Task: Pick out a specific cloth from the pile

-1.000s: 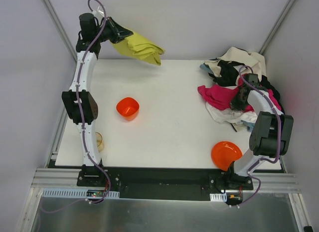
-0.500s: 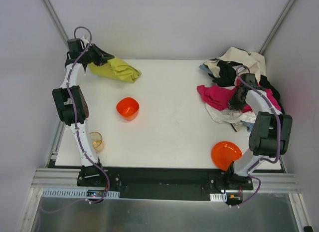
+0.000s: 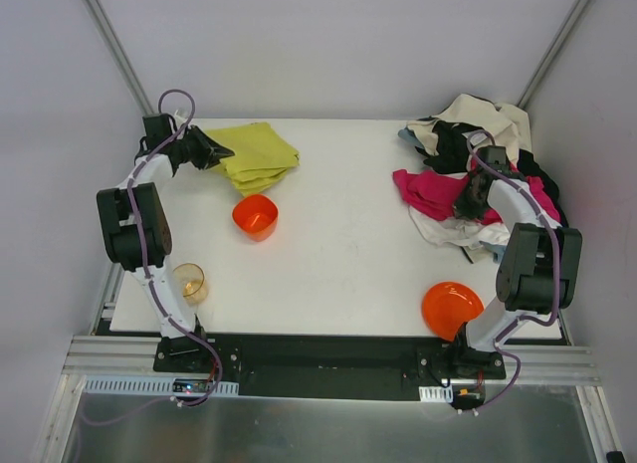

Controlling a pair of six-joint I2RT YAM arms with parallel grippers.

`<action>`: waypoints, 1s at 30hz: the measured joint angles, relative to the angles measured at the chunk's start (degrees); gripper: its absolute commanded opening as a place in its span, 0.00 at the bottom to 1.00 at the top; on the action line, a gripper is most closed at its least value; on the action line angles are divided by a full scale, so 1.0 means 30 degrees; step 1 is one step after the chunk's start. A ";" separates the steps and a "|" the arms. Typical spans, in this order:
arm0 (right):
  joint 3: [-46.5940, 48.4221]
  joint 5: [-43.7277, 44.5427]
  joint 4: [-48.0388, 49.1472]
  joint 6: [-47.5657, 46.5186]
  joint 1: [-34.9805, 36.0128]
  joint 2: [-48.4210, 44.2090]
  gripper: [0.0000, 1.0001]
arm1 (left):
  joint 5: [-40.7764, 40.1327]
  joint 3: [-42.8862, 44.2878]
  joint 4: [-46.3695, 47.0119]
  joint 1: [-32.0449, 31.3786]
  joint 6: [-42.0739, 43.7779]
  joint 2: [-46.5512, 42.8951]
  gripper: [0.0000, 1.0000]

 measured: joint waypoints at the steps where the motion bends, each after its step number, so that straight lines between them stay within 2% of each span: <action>1: 0.0000 0.0000 0.0000 0.0000 0.0051 0.0000 0.01 | -0.0080 -0.0576 0.0124 0.0044 0.0095 -0.0364 0.00; 18: 0.0000 0.0015 0.0015 -0.0182 0.0561 0.0211 0.01 | -0.0255 -0.6914 0.3118 0.2390 -0.0255 -0.2004 0.00; 29: 0.0000 0.0022 0.0015 -0.0342 0.0780 0.0211 0.01 | -0.0940 -0.9245 0.4153 0.3504 -0.1086 -0.2594 0.00; 30: 0.0000 0.0022 0.0015 -0.0350 0.0823 0.0211 0.01 | -0.1166 -0.9391 0.3971 0.3636 -0.1071 -0.2725 0.02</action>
